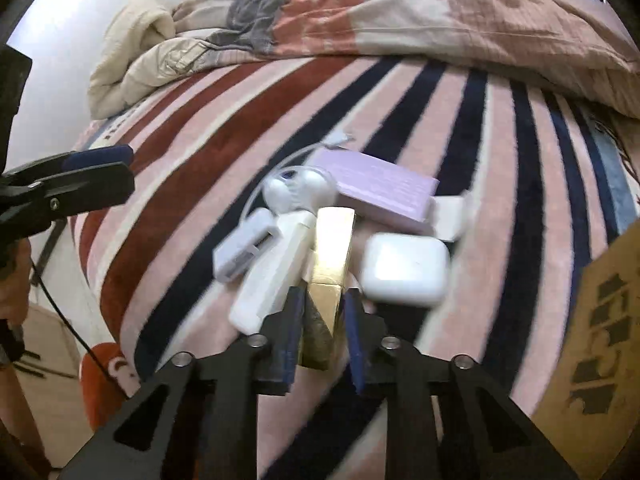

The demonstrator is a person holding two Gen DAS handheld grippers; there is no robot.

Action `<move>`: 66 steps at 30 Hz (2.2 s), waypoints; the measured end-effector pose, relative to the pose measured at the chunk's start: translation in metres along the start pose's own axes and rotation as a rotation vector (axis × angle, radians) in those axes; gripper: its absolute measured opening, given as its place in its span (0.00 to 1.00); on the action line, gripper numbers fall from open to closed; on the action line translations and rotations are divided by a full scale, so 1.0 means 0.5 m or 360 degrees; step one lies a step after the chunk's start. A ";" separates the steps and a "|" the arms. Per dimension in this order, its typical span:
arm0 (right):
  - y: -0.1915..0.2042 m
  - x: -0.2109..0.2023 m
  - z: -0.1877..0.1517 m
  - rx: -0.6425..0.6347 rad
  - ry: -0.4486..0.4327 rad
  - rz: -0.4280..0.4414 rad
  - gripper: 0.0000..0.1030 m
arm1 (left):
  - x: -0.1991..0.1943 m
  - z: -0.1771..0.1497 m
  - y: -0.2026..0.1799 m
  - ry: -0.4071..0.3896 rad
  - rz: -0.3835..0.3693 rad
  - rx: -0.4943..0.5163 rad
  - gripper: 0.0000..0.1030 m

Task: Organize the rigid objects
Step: 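Grasp the gold bar-shaped item with the right gripper, then lower the gold item into the box and open the right gripper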

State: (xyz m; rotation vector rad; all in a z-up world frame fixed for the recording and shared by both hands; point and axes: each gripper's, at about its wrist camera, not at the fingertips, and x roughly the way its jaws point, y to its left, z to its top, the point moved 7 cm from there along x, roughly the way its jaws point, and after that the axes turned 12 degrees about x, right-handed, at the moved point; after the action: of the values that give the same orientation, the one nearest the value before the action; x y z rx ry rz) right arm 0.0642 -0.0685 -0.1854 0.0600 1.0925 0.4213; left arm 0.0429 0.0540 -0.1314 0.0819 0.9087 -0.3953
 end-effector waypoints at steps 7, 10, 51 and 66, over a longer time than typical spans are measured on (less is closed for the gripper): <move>-0.043 -0.038 -0.057 -0.0024 0.0100 -0.0041 0.14 | 0.001 0.006 -0.029 0.0006 -0.0013 0.0041 0.77; -0.059 -0.034 -0.078 -0.0030 0.0129 -0.0080 0.14 | 0.004 0.007 -0.038 0.0014 -0.0007 0.0050 0.77; -0.220 -0.409 0.090 -0.0077 -0.0616 0.0124 0.13 | 0.049 0.359 -0.518 -0.0081 -0.0697 0.0547 0.25; -0.344 -0.382 0.067 0.0109 -0.0378 -0.0032 0.15 | 0.124 0.355 -0.565 0.0036 -0.0580 0.0681 0.47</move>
State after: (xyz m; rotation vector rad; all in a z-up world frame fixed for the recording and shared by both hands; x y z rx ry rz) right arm 0.0709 -0.2901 -0.0512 0.1555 0.8723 0.3489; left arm 0.1061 -0.2673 -0.0431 0.3156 0.8496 -0.9271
